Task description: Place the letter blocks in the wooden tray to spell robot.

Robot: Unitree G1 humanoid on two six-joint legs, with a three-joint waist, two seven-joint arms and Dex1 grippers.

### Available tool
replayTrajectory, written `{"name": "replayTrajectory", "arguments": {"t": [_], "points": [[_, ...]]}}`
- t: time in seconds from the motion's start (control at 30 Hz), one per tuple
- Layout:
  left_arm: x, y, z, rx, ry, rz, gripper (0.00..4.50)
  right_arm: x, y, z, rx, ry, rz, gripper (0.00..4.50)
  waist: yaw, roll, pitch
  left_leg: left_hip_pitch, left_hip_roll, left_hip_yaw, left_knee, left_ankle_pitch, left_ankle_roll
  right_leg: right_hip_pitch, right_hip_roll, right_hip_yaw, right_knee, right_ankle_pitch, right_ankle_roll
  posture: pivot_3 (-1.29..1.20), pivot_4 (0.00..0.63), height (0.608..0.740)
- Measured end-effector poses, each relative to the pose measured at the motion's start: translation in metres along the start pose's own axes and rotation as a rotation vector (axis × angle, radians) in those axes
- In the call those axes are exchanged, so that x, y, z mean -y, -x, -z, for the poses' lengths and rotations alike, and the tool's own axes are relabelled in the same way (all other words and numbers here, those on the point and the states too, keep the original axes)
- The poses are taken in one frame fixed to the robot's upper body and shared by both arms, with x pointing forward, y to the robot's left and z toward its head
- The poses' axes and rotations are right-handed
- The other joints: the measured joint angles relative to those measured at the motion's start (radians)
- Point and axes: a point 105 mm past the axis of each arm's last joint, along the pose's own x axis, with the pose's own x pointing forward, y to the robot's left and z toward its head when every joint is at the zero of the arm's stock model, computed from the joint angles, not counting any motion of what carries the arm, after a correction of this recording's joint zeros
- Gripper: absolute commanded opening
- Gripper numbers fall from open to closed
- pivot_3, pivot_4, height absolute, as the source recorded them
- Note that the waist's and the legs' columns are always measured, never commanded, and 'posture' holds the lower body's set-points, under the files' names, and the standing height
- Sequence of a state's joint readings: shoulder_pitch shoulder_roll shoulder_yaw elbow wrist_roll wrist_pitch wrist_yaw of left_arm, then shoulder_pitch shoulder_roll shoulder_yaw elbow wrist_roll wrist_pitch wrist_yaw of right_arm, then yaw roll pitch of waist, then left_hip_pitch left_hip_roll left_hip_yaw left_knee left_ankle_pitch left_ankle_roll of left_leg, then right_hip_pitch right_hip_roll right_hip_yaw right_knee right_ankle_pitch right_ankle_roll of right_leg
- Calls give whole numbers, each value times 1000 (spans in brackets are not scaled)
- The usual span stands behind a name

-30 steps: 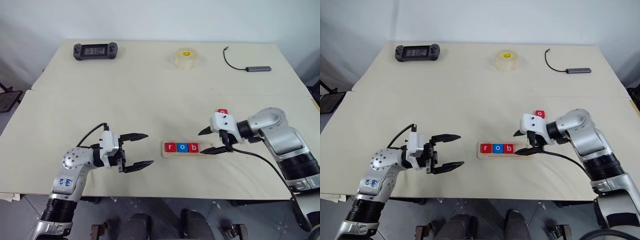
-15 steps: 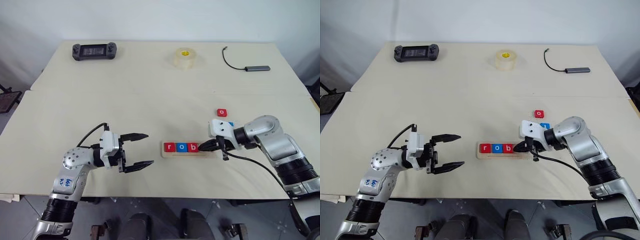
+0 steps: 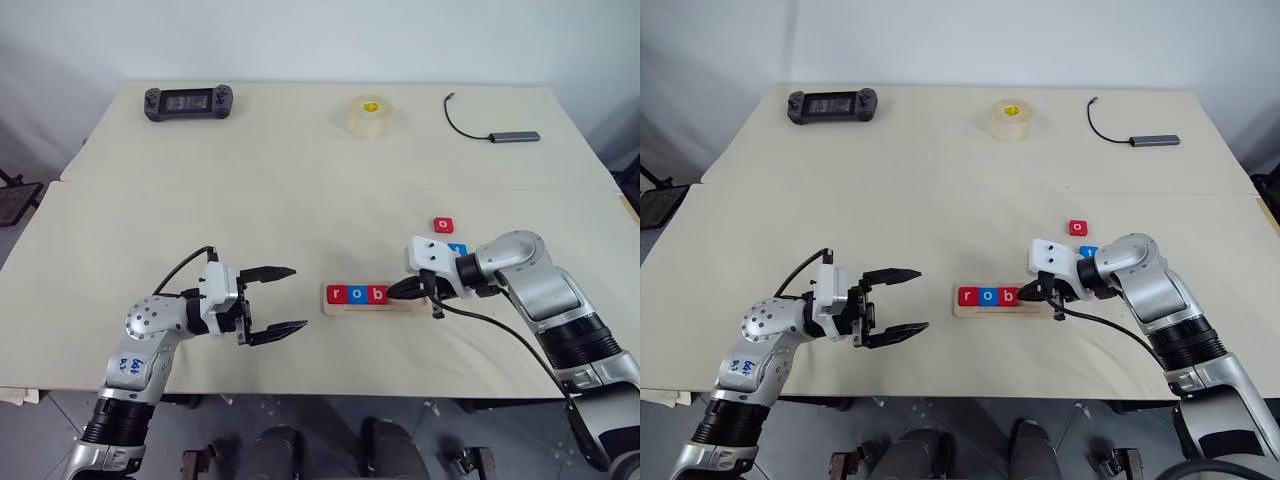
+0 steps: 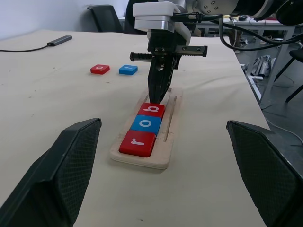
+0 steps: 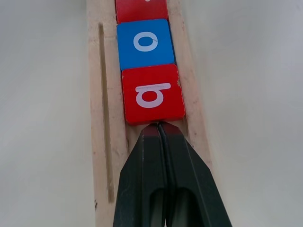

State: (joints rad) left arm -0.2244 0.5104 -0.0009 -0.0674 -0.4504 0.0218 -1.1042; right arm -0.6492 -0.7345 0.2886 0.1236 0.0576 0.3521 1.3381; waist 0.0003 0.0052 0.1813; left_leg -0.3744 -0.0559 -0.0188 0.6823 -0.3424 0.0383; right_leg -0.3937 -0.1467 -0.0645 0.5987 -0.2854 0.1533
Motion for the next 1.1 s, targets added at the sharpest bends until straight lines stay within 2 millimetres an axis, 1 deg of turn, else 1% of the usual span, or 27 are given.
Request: {"name": "replayTrajectory", "arguments": {"t": [0.03,0.1,0.13,0.23,0.33,0.37,0.4,0.43,0.5,0.53,0.63,0.7,0.8,0.87,0.93,1.0,1.07,1.1], "points": [[0,0,0,0,0,0,4500,0,2,1,-2,0,8,22,0,0,0,0,0,0,0,0,0,0,0,0,0,0,0,0,150,740],[0,0,0,0,0,1,4500,3,8,6,-10,-27,52,377,2,0,0,0,0,0,0,0,0,0,0,0,0,0,0,0,150,740],[0,0,0,0,-1,2,4500,4,15,11,-15,-53,88,575,4,0,0,0,0,0,0,0,0,0,0,0,0,0,0,0,150,740],[1,0,0,-2,1,3,4500,4,38,18,36,-116,193,1602,8,0,0,0,0,0,0,0,0,0,0,0,-1,0,0,0,150,740],[1,-1,0,-1,0,7,4500,-6,66,23,161,-163,328,2556,20,0,0,0,0,-1,-1,0,0,1,0,-1,-1,0,0,0,150,740],[1,0,1,-3,2,5,4500,-11,75,29,197,-186,381,2963,24,0,0,0,0,0,-1,0,0,1,0,-1,-1,0,0,0,150,740],[0,0,1,-3,2,5,4500,-15,82,35,230,-205,431,3188,26,0,0,0,0,0,-1,0,0,1,0,-1,-1,0,0,0,150,740],[0,1,1,-4,3,3,4500,-19,88,38,256,-218,472,3554,27,0,0,0,0,0,0,0,0,2,0,-1,-1,0,0,0,150,740],[0,0,1,-3,1,9,4500,-31,100,52,296,-273,587,4246,28,0,0,0,0,0,0,0,0,2,0,0,-1,0,0,0,150,740],[0,0,1,-3,1,10,4500,-36,105,59,299,-300,634,4480,28,0,0,0,0,0,0,0,0,2,0,0,-1,0,0,0,150,740],[-3,0,2,-3,7,6,4500,-55,116,83,306,-376,781,4480,26,0,0,2,0,1,-1,0,0,2,0,1,1,0,0,0,150,740],[-6,0,2,-4,12,1,4500,-64,122,94,312,-410,867,4480,23,0,0,3,0,2,-1,0,0,2,1,3,2,0,0,0,150,740],[-8,-2,-1,1,0,3,4500,-77,129,108,314,-447,982,4480,21,1,-1,4,0,3,-1,0,0,2,1,4,2,0,0,0,150,740],[-8,-2,0,1,1,3,4500,-83,131,113,313,-453,1026,4480,21,1,-1,4,0,3,-1,0,0,2,1,4,3,0,0,0,150,740],[-8,-2,0,1,1,3,4500,-85,132,113,320,-434,1053,4480,21,1,-1,4,0,3,-1,0,0,2,1,5,3,0,0,0,150,740],[-9,-2,0,0,1,2,4500,-83,131,112,328,-418,1059,4480,20,1,-1,4,0,3,-1,0,0,2,1,5,2,0,0,0,150,740],[-9,-2,0,0,2,2,4500,-74,129,109,347,-436,1051,4480,18,1,-1,5,0,3,-1,0,0,1,1,6,3,0,0,0,150,740],[-9,-2,0,0,2,2,4500,-65,127,107,346,-454,1035,4480,16,1,-1,5,0,3,-1,0,0,1,1,6,2,0,0,0,150,740]]}}
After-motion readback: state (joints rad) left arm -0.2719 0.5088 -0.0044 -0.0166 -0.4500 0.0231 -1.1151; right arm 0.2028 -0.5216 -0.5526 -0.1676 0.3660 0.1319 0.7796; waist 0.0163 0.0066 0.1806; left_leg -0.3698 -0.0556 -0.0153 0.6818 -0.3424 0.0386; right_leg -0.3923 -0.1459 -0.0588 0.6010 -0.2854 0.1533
